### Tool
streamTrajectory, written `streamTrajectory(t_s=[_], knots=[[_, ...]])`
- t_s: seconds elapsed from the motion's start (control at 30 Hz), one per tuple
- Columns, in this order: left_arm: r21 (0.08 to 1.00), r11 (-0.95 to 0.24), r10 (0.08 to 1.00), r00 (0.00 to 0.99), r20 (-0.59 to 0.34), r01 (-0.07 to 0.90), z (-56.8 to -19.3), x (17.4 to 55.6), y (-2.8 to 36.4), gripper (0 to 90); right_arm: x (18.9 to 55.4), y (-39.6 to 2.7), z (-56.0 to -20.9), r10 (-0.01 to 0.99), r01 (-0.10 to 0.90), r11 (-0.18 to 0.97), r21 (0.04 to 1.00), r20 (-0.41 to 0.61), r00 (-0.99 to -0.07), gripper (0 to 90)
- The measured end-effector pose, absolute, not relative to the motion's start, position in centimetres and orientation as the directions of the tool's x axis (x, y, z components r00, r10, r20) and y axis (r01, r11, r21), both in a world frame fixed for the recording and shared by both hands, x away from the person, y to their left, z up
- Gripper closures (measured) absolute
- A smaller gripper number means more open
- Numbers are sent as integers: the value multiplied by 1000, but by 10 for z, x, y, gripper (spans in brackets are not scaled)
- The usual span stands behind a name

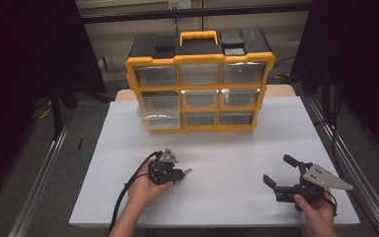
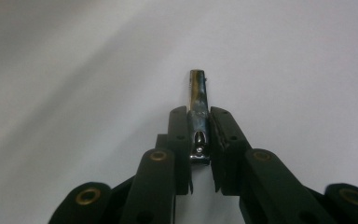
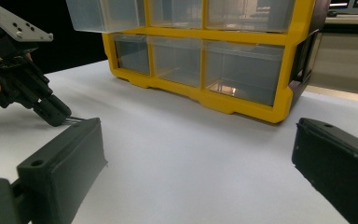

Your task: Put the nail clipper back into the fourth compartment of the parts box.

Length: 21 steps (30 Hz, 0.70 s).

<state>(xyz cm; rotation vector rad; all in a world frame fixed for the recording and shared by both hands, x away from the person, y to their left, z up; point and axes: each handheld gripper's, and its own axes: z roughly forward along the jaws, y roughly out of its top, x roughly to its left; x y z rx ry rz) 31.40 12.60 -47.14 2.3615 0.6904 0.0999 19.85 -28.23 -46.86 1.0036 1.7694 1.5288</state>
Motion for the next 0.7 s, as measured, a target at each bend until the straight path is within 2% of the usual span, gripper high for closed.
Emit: streamTrajectory(t_s=[0.43,0.7], knots=[[635,-592,528,834,-159,496,-470,317,130,798,198,-284,-468,839,158,50,986,45,-542,18],[695,-507,524,823,-221,510,-463,315,134,799,198,-284,-468,838,160,49,986,47,-543,19]])
